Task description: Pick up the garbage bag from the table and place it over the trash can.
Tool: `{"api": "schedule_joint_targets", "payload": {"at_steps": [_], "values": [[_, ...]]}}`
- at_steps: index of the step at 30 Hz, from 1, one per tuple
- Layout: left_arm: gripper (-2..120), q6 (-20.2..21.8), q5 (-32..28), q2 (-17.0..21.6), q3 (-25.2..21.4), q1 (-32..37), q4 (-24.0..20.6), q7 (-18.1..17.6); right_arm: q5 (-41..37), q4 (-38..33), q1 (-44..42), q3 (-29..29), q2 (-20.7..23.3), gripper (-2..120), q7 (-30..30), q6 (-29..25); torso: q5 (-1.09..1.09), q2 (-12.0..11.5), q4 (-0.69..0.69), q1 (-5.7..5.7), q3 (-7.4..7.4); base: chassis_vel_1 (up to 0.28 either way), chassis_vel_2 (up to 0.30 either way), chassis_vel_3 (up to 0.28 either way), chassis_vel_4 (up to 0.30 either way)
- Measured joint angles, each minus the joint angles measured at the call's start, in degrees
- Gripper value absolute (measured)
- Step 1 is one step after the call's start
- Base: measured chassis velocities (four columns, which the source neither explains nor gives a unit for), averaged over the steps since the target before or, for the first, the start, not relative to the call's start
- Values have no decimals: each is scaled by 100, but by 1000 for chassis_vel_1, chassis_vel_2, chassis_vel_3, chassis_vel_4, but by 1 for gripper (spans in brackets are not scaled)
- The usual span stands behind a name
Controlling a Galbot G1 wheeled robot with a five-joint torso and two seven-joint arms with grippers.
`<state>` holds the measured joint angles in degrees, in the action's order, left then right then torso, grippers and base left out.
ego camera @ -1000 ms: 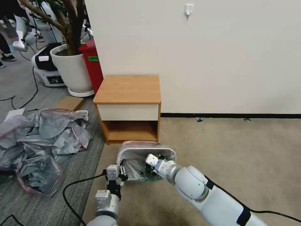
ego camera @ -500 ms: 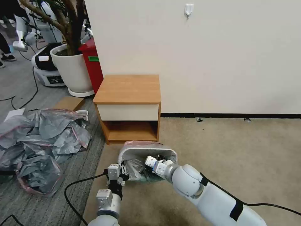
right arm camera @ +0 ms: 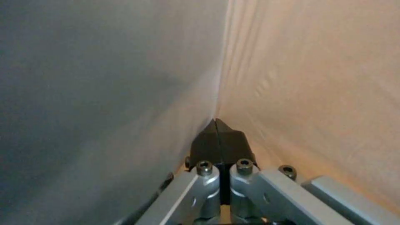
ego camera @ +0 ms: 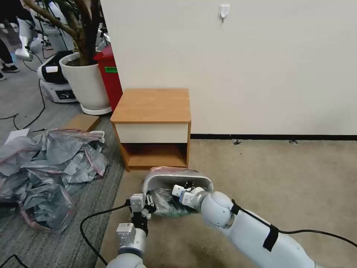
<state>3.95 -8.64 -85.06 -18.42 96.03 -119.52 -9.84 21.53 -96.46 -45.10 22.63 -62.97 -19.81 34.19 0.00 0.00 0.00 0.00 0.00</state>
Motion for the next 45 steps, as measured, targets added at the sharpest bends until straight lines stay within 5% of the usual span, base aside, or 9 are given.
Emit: {"api": "schedule_joint_targets", "payload": {"at_steps": [45], "values": [[2,81,-14,-56,-27,125,-126,44,236,3,-41,56,155,0,-332,6,0,0,0,0,0,0,0,0,0]]}}
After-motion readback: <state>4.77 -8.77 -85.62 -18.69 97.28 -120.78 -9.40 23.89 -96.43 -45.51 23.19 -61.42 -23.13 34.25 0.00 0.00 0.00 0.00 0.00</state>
